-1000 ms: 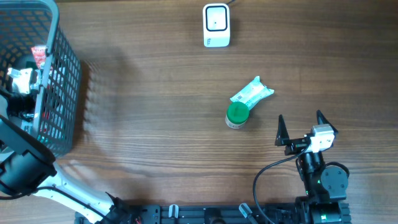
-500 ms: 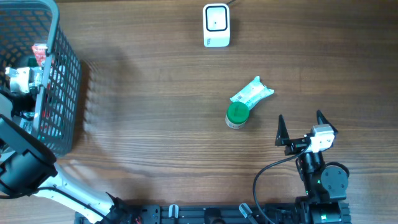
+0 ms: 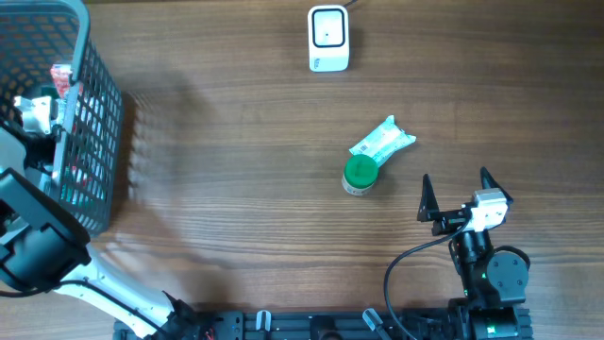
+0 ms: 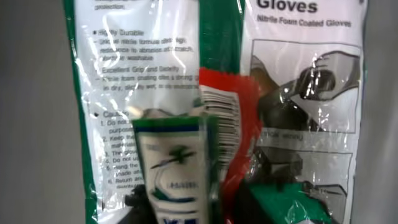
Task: Scan the item barcode
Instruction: 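Grasp the green glove bag with the left gripper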
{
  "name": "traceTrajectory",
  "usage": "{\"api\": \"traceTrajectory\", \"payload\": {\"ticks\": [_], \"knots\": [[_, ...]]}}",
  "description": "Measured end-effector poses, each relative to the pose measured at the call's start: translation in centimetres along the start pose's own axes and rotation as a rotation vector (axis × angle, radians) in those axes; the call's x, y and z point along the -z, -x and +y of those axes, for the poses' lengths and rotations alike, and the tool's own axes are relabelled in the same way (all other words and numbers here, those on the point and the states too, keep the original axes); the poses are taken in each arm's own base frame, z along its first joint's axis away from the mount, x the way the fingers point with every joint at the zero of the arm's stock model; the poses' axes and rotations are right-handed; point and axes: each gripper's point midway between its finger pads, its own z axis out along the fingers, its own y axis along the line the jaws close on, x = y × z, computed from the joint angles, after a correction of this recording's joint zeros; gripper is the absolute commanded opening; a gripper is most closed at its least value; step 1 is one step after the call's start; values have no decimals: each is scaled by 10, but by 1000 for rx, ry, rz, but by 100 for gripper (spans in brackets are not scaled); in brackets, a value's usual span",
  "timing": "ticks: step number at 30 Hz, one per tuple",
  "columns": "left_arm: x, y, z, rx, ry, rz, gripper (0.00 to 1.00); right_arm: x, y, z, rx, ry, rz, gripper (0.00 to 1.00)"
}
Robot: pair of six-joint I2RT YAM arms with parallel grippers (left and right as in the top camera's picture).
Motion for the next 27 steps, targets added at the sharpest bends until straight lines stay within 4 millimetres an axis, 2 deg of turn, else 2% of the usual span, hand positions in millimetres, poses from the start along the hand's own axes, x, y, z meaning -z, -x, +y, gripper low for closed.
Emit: {"api": "traceTrajectory", "payload": {"ticks": [1, 2, 5, 6, 10, 20, 23, 25, 26, 27], "knots": [[0, 1, -2, 0, 0, 1, 49, 0, 0, 0, 0, 0, 0, 100], [0, 1, -3, 2, 1, 2, 68, 0, 0, 0, 0, 0, 0, 100], [0, 1, -7, 7, -11, 7, 86, 0, 0, 0, 0, 0, 0, 100], [0, 1, -11, 8, -21, 9, 100, 0, 0, 0, 0, 0, 0, 100], [1, 3, -19, 8, -29, 16, 100, 0, 0, 0, 0, 0, 0, 100], [-6, -1, -19, -5, 3, -32, 100, 0, 0, 0, 0, 0, 0, 100], [-11, -3, -17, -12, 29, -61, 79, 0, 0, 0, 0, 0, 0, 100], [-12, -2, -15, -6, 41, -84, 55, 0, 0, 0, 0, 0, 0, 100], [-12, -2, -13, -2, 45, -94, 34, 0, 0, 0, 0, 0, 0, 100], [-12, -1, -10, 3, 51, -101, 25, 0, 0, 0, 0, 0, 0, 100]]}}
